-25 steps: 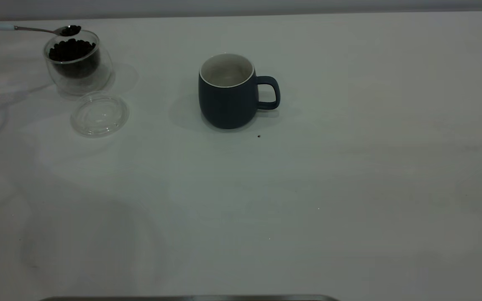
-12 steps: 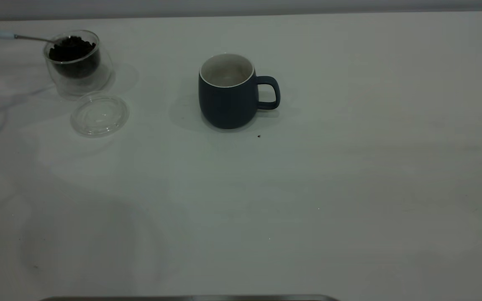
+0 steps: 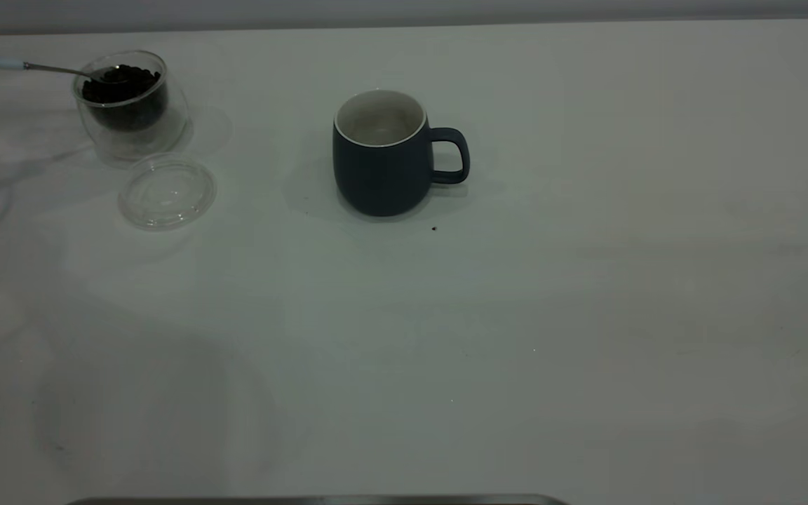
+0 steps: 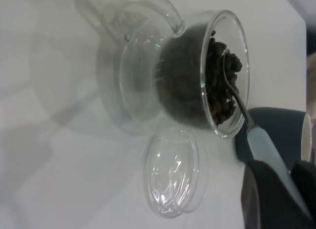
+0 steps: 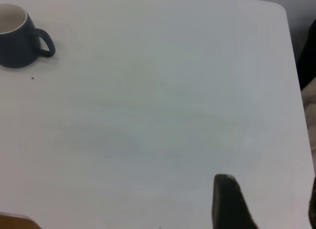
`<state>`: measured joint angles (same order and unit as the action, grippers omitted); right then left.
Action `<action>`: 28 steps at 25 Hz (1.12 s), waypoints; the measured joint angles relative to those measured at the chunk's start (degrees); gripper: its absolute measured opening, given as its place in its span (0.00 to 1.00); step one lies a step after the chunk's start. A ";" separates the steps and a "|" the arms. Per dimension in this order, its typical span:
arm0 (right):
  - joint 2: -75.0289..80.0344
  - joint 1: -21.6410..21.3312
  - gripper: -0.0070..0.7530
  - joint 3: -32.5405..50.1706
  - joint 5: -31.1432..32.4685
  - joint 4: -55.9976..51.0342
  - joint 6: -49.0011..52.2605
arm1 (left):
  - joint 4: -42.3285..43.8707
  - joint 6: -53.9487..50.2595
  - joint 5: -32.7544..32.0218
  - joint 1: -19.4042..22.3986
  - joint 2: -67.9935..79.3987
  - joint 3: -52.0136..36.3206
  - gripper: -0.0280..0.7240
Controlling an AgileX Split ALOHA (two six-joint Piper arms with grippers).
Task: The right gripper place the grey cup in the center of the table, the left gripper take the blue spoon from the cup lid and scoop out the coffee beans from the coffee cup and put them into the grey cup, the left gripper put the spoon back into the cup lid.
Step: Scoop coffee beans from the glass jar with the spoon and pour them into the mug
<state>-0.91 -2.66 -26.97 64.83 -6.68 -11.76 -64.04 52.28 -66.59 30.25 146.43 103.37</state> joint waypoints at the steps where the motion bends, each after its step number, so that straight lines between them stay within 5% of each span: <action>1: 0.00 0.00 0.48 0.00 0.00 0.00 0.00 | -0.12 -0.05 -0.02 0.00 0.00 0.00 0.22; 9: 0.00 0.00 0.48 0.00 0.00 0.00 0.05 | -1.97 -2.46 -0.02 -0.83 0.00 0.00 0.22; 28: 0.00 0.00 0.48 0.00 0.00 0.00 0.05 | -2.14 -2.53 -0.02 -15.39 0.00 0.02 0.22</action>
<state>-0.91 -2.66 -26.97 64.83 -6.68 -11.70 -66.18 49.75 -66.62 14.85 146.43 103.39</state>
